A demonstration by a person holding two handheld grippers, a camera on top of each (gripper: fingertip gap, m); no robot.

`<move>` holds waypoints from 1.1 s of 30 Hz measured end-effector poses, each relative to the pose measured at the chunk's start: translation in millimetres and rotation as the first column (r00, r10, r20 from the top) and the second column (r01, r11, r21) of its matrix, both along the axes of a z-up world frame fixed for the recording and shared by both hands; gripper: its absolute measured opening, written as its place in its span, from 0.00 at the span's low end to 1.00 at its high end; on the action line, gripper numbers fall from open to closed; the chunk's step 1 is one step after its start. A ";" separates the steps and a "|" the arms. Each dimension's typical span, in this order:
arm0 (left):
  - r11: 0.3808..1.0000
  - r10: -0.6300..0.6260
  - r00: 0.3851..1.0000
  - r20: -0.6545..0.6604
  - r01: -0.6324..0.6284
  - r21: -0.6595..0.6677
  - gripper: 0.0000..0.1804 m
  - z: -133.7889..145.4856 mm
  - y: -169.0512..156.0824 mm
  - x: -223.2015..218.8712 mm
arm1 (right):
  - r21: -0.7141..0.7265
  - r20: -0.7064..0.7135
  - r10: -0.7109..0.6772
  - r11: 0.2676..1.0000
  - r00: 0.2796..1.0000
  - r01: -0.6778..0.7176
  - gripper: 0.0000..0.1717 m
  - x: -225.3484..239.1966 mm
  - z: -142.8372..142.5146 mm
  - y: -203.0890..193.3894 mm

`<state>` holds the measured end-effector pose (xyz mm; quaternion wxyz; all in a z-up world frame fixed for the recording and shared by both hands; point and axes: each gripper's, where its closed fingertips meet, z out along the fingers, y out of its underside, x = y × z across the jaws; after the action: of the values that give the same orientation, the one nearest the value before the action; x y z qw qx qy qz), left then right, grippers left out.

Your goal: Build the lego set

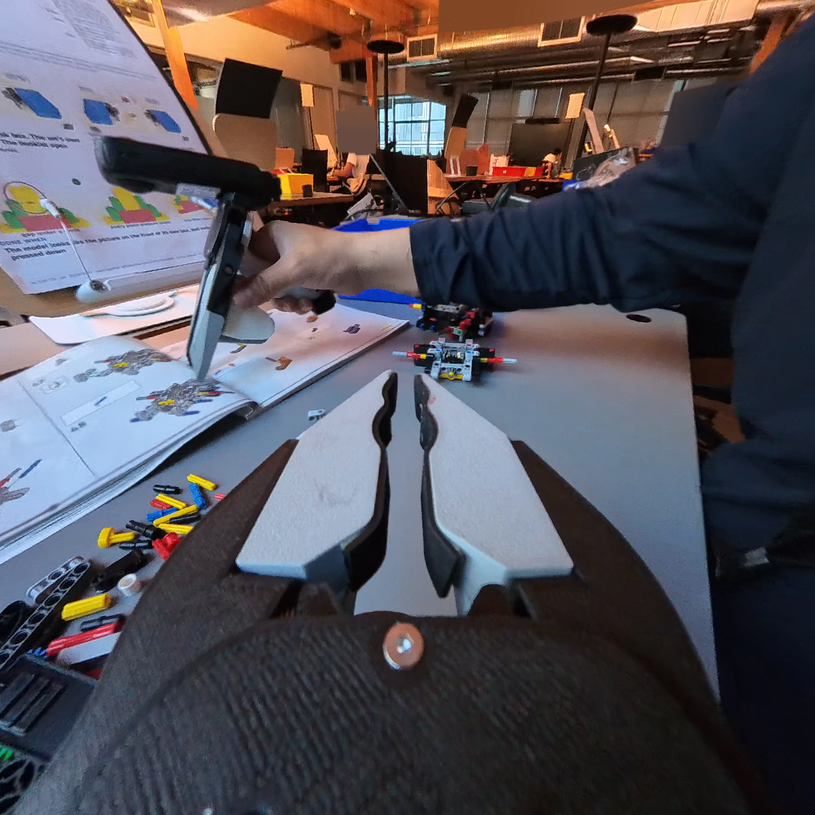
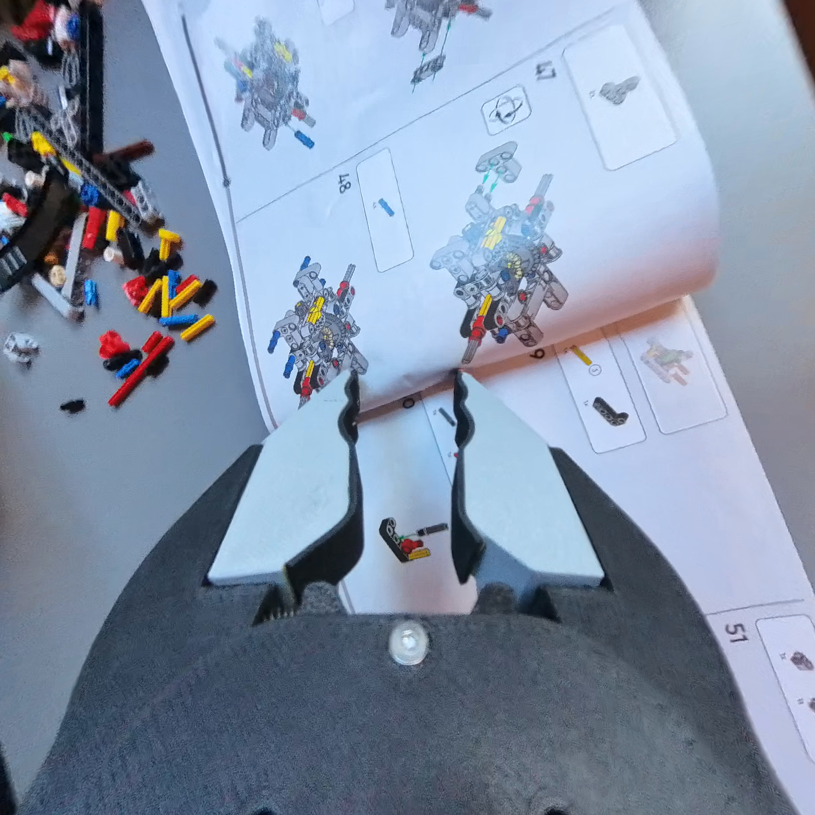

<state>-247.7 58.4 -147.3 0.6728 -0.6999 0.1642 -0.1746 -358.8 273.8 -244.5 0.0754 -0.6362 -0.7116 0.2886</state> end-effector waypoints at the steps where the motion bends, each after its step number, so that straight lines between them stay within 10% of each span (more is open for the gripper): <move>1: 1.000 0.017 1.000 -0.004 -0.017 -0.013 0.03 -2.0 1.5 -3.3 | -0.005 0.031 0.023 1.000 0.999 -0.023 0.23 1.2 -1.0 -0.9; 12: 0.997 0.055 0.995 0.088 -0.051 -0.054 0.04 -3.2 3.2 -18.1 | 0.180 0.300 0.231 0.939 0.926 -0.293 0.24 3.6 -4.9 -3.9; 23: 0.996 0.063 0.993 0.100 -0.057 -0.064 0.04 -3.7 4.8 -20.1 | 0.173 0.415 0.154 0.954 0.897 -0.244 0.23 4.8 -6.0 -4.8; 33: 0.996 0.069 0.994 0.089 -0.063 -0.061 0.04 -3.7 4.7 -20.4 | 0.416 0.566 0.114 0.815 0.816 -0.402 0.22 2.2 -6.7 -5.3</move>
<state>-268.1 63.1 -150.9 0.6644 -0.7155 0.1049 -0.1888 -356.6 268.4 -251.2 0.0085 -0.5382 -0.8382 -0.0875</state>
